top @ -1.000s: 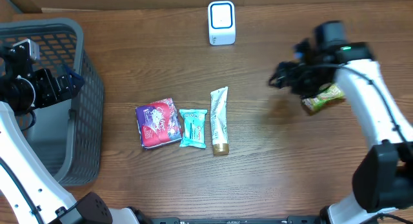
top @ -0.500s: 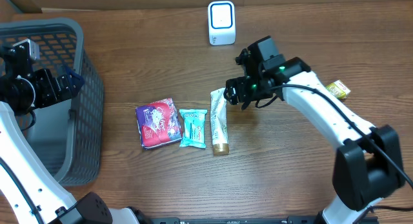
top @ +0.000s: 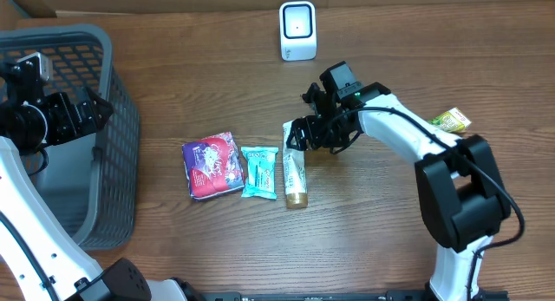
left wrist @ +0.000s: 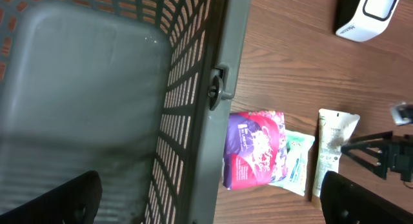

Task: Scan the item barcode
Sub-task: 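Move the right gripper left and down over the white tube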

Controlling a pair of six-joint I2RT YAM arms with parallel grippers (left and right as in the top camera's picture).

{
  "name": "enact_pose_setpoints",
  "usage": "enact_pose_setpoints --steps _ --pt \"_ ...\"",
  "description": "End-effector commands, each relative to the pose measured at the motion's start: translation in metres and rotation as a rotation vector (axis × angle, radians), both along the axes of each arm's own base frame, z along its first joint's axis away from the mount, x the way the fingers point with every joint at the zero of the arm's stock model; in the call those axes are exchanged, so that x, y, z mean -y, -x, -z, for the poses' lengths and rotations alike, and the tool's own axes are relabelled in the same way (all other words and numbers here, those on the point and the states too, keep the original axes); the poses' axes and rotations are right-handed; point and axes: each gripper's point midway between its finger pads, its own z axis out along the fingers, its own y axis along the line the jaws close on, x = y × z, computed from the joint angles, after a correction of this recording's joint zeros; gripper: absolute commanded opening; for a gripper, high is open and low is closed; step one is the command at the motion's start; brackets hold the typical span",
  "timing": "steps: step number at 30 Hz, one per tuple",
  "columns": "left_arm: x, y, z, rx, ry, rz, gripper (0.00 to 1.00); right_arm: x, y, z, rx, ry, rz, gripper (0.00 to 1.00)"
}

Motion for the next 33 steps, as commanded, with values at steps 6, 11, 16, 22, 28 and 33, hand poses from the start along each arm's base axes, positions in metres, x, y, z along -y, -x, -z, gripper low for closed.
enact_pose_setpoints --steps 6,11,16,22,28,33 --pt "-0.001 -0.001 0.001 -0.004 -0.001 0.004 1.0 -0.01 0.01 0.012 -0.093 -0.045 0.021 0.8" --pt "-0.001 -0.001 0.001 -0.004 -0.002 0.004 1.0 -0.011 0.009 0.012 -0.099 -0.047 0.037 0.75" --pt "-0.001 -0.001 0.001 -0.004 -0.001 0.004 1.0 -0.016 0.009 0.015 -0.096 -0.012 0.07 0.71" --pt "-0.001 -0.001 0.001 -0.004 -0.001 0.004 1.0 -0.017 0.013 0.024 -0.099 0.079 0.13 0.61" --pt "-0.001 -0.001 0.001 -0.004 -0.002 0.004 0.99 -0.013 0.012 0.026 -0.108 0.108 0.173 0.38" --pt "-0.001 -0.001 0.001 -0.004 -0.002 0.004 1.0 -0.013 0.011 0.026 -0.11 0.105 0.175 0.13"
